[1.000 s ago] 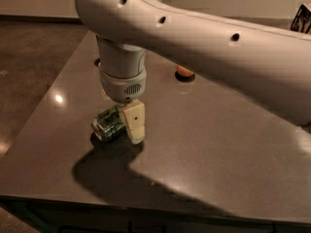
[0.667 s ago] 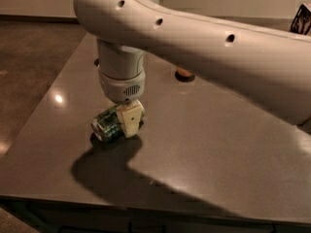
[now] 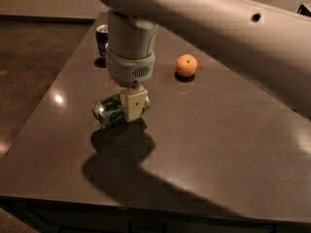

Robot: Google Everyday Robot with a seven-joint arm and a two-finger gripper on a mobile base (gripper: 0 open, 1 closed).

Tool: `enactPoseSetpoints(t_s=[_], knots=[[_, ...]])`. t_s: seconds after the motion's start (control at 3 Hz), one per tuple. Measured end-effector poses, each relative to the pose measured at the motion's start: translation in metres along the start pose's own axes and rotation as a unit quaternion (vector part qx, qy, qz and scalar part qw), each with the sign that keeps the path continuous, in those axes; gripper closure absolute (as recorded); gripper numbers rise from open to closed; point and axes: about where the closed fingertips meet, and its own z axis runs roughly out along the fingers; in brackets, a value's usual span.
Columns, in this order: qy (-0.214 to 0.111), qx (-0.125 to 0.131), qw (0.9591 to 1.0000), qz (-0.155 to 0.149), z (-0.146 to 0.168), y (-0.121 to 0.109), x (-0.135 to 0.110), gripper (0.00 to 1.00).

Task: Pick green can

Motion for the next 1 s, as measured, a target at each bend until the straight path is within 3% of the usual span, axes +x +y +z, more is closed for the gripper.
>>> enactPoseSetpoints(t_s=[0.33, 0.67, 1.0], knots=[[-0.049, 0.036, 0.9981, -0.002, -0.050, -0.002, 0.008, 1.00], [-0.087, 0.067, 0.9940, -0.006, -0.093, -0.005, 0.013, 1.00], [-0.103, 0.091, 0.9904, -0.013, -0.125, -0.008, 0.015, 1.00]])
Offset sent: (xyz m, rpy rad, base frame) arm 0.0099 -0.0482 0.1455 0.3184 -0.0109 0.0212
